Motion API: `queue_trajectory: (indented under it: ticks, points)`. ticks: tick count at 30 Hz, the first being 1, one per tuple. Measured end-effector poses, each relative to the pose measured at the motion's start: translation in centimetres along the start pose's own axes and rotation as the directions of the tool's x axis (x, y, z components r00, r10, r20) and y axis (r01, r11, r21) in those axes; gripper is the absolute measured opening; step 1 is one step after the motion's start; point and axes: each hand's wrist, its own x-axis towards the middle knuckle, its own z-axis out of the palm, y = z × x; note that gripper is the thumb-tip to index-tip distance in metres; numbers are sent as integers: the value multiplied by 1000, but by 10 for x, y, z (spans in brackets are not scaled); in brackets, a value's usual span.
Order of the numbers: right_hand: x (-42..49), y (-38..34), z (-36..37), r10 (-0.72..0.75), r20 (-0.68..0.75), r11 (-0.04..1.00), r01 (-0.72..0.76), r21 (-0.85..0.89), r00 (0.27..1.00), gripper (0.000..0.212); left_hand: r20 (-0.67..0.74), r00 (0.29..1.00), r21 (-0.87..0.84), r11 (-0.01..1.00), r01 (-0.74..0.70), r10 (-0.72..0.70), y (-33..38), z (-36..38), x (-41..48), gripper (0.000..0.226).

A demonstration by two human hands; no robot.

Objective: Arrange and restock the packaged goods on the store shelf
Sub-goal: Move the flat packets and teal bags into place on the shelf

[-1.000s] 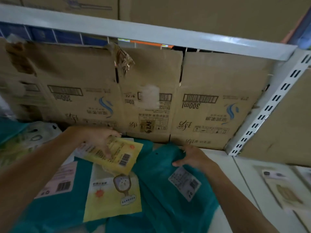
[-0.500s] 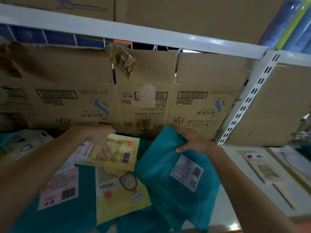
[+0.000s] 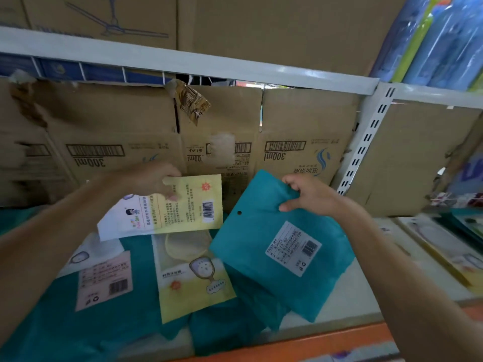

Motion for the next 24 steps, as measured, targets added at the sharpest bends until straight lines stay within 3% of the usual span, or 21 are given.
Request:
queue_trajectory:
  ticks: [6, 10, 15, 24]
  points:
    - [-21, 4, -19, -20, -94, 1000, 20, -5, 995, 15, -60, 998, -61, 998, -6, 2, 30, 2, -8, 13]
    - [-35, 15, -38, -42, -178, 997, 30, -69, 983, 26, -104, 994, -38, 999, -29, 25, 61, 4, -7, 18]
    - [-57, 45, -73, -66, -233, 996, 51, -72, 970, 26, -126, 991, -1, 999, -45, 44, 106, 12, 7, 23]
    - [-104, 118, -151, -114, -264, 985, 74, -157, 958, 28, -176, 984, 13, 999, 35, -32, 209, 58, 47, 13]
